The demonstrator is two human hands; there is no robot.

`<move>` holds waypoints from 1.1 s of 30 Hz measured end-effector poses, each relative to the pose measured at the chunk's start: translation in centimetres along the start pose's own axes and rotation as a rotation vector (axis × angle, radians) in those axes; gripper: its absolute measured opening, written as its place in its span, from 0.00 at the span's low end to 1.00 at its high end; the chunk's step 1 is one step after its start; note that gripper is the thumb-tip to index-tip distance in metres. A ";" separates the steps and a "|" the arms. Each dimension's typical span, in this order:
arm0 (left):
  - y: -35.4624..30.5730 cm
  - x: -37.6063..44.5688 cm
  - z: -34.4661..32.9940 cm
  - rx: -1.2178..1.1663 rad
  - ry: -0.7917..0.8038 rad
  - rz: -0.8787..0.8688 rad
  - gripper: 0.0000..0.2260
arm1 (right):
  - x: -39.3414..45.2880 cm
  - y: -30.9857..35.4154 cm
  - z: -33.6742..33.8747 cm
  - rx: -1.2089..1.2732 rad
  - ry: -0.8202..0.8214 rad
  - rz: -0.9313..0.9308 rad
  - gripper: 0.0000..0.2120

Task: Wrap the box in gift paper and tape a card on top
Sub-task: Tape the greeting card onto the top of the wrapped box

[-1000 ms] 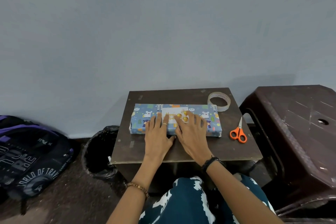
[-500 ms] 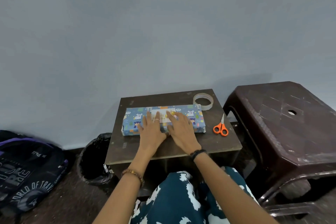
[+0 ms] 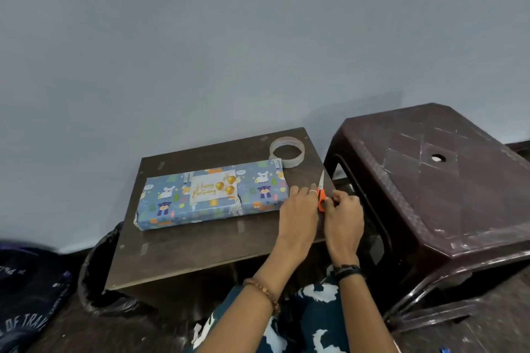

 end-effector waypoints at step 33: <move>-11.1 8.0 -5.6 -0.769 0.004 -0.030 0.10 | 3.2 -5.8 12.5 0.405 -0.437 -0.142 0.11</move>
Point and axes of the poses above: each hand's wrist, its own x-axis towards the middle knuckle, its own z-axis out of the back of the hand, y = z × x, the point moved 8 cm from there along x, towards the middle knuckle, and after that the axes turned 13 degrees about -z, right-handed, at the moved point
